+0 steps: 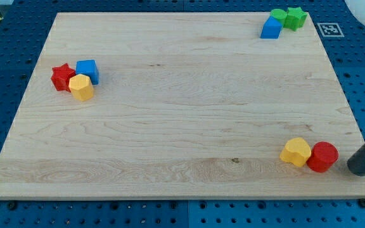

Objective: Move the yellow heart along with the red circle slightly left

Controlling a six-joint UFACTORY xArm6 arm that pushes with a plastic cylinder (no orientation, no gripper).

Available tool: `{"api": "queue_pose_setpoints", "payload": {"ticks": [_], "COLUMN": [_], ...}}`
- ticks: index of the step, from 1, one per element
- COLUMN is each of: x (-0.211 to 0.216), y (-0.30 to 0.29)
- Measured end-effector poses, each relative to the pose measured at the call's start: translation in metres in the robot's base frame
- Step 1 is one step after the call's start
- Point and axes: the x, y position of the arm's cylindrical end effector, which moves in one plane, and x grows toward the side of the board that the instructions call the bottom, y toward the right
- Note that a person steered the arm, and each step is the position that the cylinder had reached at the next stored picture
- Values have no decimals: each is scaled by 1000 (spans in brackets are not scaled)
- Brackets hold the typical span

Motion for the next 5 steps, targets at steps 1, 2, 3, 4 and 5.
{"api": "queue_pose_setpoints", "payload": {"ticks": [1, 2, 3, 4, 5], "x": [-9, -15, 0, 10, 10], "y": [-3, -9, -11, -13, -13]}}
